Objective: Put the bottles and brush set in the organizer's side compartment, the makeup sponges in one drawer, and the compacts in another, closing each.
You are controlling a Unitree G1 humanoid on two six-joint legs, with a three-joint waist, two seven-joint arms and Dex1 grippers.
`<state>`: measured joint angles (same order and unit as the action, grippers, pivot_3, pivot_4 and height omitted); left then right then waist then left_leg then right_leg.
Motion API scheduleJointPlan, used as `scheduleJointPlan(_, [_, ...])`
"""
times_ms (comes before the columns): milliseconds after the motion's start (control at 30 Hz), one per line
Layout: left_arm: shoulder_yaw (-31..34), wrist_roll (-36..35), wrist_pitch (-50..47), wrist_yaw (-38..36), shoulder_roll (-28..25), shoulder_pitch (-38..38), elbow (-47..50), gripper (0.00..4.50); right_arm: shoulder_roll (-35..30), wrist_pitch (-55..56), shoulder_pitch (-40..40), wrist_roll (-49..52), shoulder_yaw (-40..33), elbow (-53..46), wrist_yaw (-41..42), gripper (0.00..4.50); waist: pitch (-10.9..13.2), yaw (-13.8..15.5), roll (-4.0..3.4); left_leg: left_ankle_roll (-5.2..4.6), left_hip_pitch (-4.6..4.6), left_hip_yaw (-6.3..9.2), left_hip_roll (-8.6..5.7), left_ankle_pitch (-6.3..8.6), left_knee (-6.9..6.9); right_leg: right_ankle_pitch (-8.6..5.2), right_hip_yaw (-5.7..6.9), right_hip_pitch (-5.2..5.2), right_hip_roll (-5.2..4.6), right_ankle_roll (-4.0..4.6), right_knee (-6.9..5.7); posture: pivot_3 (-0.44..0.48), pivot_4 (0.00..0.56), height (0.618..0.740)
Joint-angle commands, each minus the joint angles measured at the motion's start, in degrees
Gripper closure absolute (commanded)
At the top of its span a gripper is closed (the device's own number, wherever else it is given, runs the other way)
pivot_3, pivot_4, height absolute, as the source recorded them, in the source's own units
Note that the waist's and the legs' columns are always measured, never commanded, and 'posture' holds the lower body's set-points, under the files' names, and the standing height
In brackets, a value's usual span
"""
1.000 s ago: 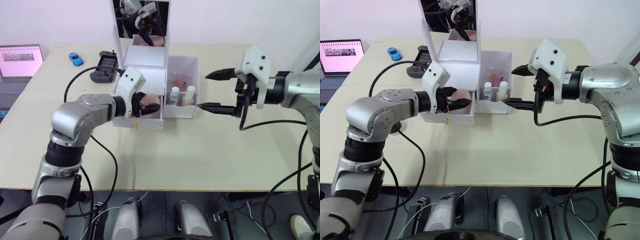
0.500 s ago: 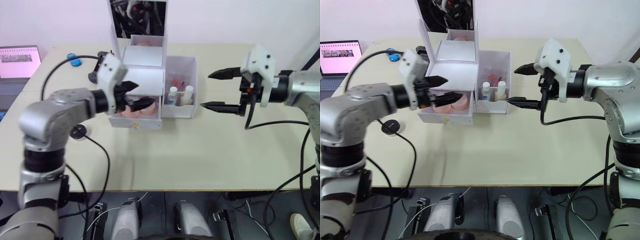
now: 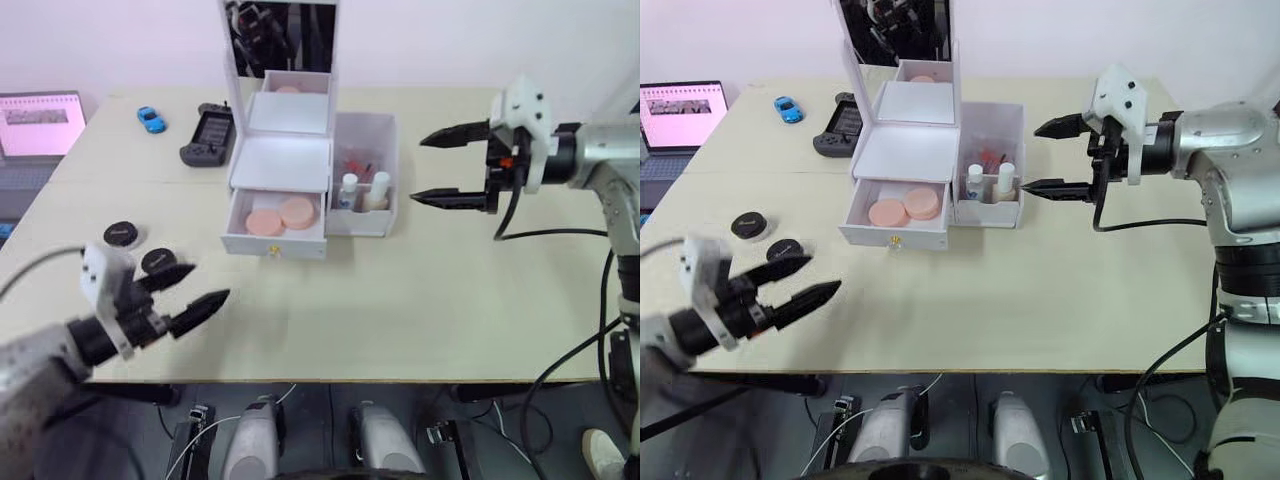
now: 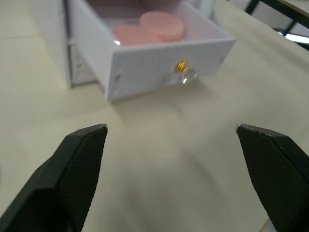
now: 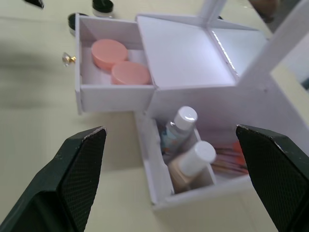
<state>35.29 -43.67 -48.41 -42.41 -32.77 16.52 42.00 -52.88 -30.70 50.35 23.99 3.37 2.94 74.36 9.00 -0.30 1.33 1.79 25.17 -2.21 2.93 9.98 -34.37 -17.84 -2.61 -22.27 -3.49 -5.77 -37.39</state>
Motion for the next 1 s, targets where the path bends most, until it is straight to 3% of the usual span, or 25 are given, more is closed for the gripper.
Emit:
scheduleJointPlan(33, [0.47,2.84,9.05,-1.66,1.70,4.45,3.24,1.85,-2.44,-7.92,-0.13,7.09,-3.86,-3.02,4.02,0.00,-0.01,0.22,-0.02,0.01,0.00,0.00,-0.01,0.00,-0.01,-0.01,0.02,-0.03,-0.06,0.02,0.07,0.000,0.150,0.739])
scheduleJointPlan(200, [-5.08,10.48,23.68,-1.86,10.88,14.39,1.23,4.46,-3.57,-14.17,-2.02,11.45,-7.95,-6.15,1.30,0.00,-0.02,-0.60,-0.05,-0.18,0.03,-0.32,-0.11,0.13,0.11,0.02,-0.26,0.02,-0.58,0.08,0.42,0.000,0.150,0.739])
scheduleJointPlan(367, [-10.10,16.96,32.19,2.05,14.26,12.55,-2.54,4.46,-3.91,-15.50,-3.62,10.74,-8.65,-10.02,-2.46,0.00,-0.09,-0.48,-0.06,-0.20,0.01,-0.45,-0.09,0.14,0.06,0.02,-0.24,0.00,-0.54,0.08,0.39,0.000,0.150,0.739])
scheduleJointPlan(600, [-17.00,17.45,29.69,9.13,13.64,1.04,-2.92,4.46,-4.42,-18.09,-5.56,12.78,-10.37,-13.88,-5.05,0.00,-0.08,-0.31,-0.08,-0.21,0.08,-0.46,-0.07,0.13,0.05,0.03,-0.27,-0.06,-0.32,0.06,0.37,0.000,0.150,0.739])
scheduleJointPlan(1000, [-29.49,26.49,33.19,14.82,16.07,-15.70,-20.36,4.46,-5.73,-21.59,-8.33,17.08,-15.53,-17.94,-9.59,0.00,-0.12,-0.26,-0.14,-0.25,0.06,-0.31,-0.03,0.15,-0.03,0.12,-0.20,-0.07,0.06,-0.15,0.17,0.000,0.150,0.739])
